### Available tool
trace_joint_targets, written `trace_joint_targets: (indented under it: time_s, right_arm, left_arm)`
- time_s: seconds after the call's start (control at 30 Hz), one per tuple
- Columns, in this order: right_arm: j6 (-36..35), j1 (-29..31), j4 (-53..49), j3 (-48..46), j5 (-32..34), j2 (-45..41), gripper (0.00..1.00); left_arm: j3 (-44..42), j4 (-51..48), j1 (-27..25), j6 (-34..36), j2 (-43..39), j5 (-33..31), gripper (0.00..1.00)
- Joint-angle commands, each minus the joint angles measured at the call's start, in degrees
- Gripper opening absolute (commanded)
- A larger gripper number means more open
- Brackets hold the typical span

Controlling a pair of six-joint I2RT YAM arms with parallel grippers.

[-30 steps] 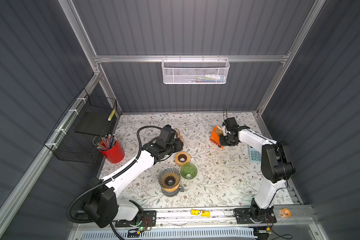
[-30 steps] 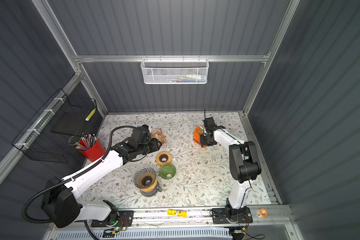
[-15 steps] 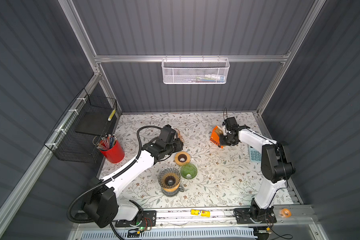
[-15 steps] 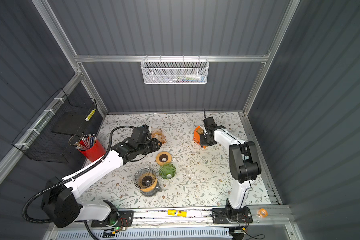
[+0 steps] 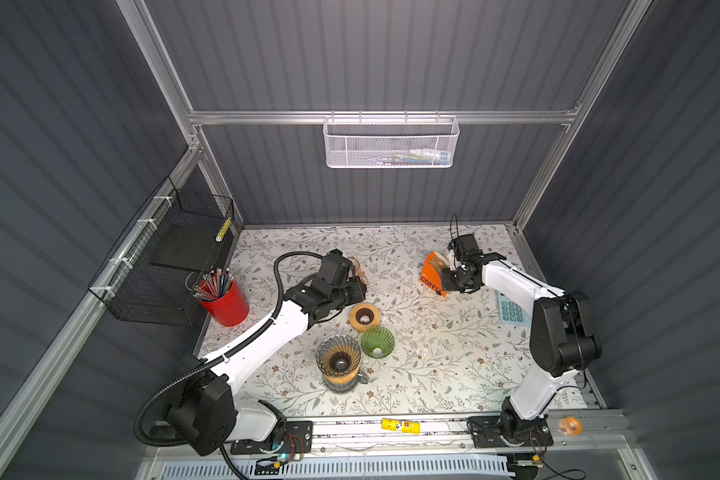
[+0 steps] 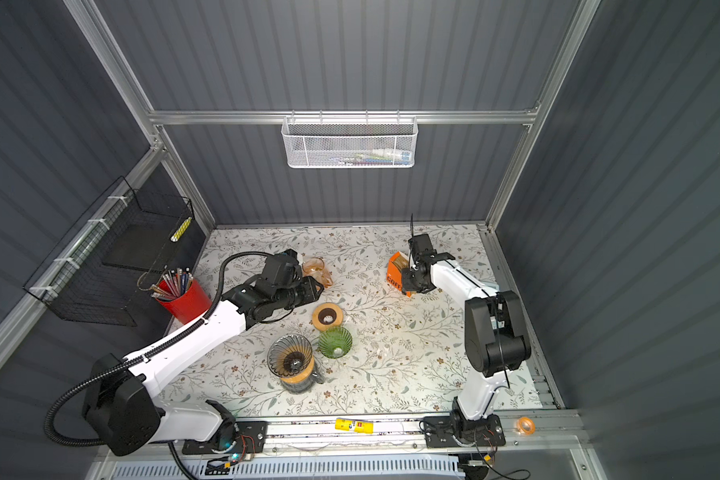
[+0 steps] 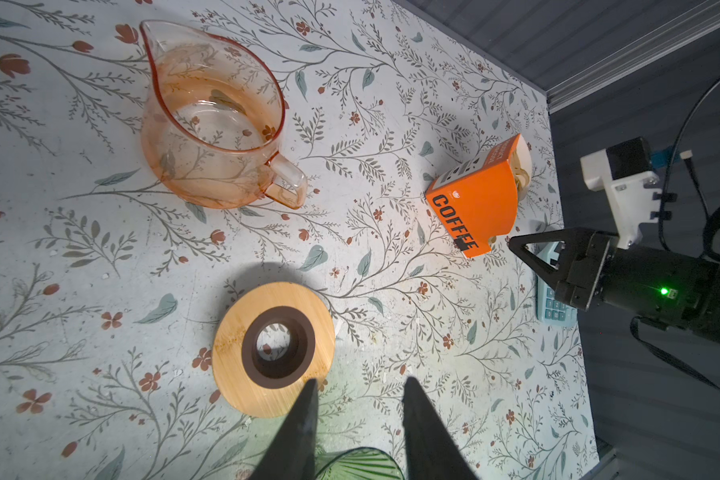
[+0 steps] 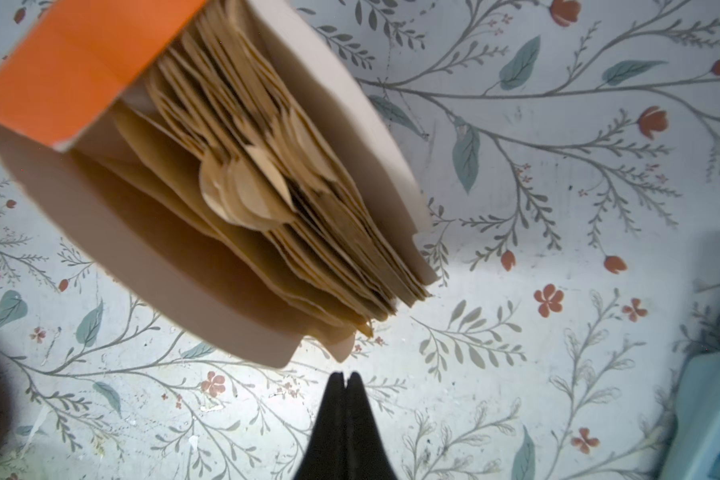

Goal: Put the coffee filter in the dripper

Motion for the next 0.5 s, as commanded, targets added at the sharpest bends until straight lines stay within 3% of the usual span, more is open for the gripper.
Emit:
trace_joint_targets:
  time_s: [0.0, 0.47]
  right_arm:
    - [-0.1, 0.2, -0.4, -1.3, 1.3, 0.6, 0.17]
    - [0.0, 0.2, 0.3, 0.8, 1.4, 4.3, 0.13]
  left_arm:
    - [-0.3, 0.2, 0.0, 0.6, -0.6, 0.5, 0.36]
    - [-0.3, -0.1, 0.0, 0.7, -0.8, 0.4, 0.35]
